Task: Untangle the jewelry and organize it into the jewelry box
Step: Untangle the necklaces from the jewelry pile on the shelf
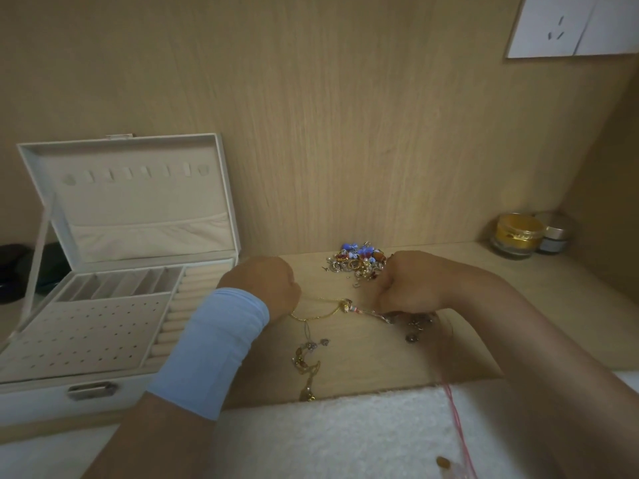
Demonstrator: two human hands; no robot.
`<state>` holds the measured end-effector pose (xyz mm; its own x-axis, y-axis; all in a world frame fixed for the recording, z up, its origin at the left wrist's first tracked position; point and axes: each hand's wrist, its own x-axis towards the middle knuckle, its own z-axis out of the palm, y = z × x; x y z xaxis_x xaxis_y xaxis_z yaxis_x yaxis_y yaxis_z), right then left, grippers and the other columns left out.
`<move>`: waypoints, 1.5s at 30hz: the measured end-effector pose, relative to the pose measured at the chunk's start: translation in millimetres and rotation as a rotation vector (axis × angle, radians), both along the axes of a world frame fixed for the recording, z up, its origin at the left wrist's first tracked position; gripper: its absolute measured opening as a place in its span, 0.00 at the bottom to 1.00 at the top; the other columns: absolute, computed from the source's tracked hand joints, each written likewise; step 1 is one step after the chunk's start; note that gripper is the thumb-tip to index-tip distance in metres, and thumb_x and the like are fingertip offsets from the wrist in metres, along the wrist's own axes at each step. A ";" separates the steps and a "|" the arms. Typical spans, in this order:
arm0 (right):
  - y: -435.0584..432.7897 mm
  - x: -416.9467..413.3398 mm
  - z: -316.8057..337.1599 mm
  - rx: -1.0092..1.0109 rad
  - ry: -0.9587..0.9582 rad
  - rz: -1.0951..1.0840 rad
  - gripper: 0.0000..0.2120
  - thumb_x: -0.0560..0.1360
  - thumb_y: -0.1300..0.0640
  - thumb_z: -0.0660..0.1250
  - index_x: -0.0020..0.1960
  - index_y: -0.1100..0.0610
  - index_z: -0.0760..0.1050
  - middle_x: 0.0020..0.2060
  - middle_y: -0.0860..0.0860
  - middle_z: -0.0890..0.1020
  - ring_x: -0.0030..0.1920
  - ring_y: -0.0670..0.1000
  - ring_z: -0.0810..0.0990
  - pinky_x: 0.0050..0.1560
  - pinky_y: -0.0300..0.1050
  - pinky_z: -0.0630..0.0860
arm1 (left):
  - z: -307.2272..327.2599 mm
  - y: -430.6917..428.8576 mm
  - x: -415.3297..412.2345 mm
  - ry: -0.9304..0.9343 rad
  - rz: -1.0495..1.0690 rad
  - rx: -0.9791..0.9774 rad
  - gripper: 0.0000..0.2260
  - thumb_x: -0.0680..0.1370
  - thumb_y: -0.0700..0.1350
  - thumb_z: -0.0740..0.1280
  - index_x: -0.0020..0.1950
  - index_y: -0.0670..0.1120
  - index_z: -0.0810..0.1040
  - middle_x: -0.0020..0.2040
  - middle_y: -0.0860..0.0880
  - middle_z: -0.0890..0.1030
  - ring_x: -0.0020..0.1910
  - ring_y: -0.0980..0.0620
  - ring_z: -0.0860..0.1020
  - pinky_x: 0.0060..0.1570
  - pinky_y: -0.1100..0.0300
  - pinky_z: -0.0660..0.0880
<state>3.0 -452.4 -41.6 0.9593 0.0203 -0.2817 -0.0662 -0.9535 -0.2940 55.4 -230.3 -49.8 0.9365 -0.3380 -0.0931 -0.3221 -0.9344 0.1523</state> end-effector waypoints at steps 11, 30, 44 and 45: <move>14.9 3.0 -12.8 -0.004 -0.158 0.083 0.08 0.68 0.42 0.71 0.40 0.46 0.84 0.33 0.45 0.83 0.39 0.45 0.80 0.45 0.47 0.80 | -19.7 -36.1 -18.7 0.027 -0.233 -0.241 0.07 0.68 0.56 0.74 0.43 0.61 0.79 0.45 0.59 0.79 0.49 0.57 0.78 0.52 0.59 0.75; 10.5 0.9 -14.4 0.787 0.038 0.031 0.06 0.76 0.63 0.68 0.47 0.56 0.83 0.41 0.55 0.85 0.38 0.50 0.77 0.42 0.43 0.74 | -6.0 -20.4 -3.6 0.275 -0.135 -0.603 0.05 0.75 0.45 0.69 0.40 0.51 0.82 0.37 0.54 0.85 0.34 0.58 0.79 0.48 0.54 0.79; 20.6 -1.8 -9.9 0.852 -0.020 -0.107 0.11 0.80 0.58 0.64 0.39 0.55 0.78 0.32 0.55 0.80 0.24 0.46 0.72 0.24 0.37 0.63 | 0.6 -7.7 -3.0 0.324 -0.275 -0.479 0.06 0.78 0.49 0.69 0.46 0.55 0.86 0.30 0.59 0.81 0.31 0.65 0.74 0.39 0.70 0.70; 21.8 -1.7 -10.4 0.861 -0.024 -0.124 0.11 0.80 0.59 0.64 0.38 0.56 0.77 0.31 0.54 0.78 0.24 0.47 0.73 0.24 0.37 0.63 | 0.9 -7.8 -3.5 0.320 -0.272 -0.492 0.06 0.78 0.49 0.69 0.45 0.55 0.86 0.31 0.58 0.81 0.31 0.64 0.74 0.39 0.70 0.71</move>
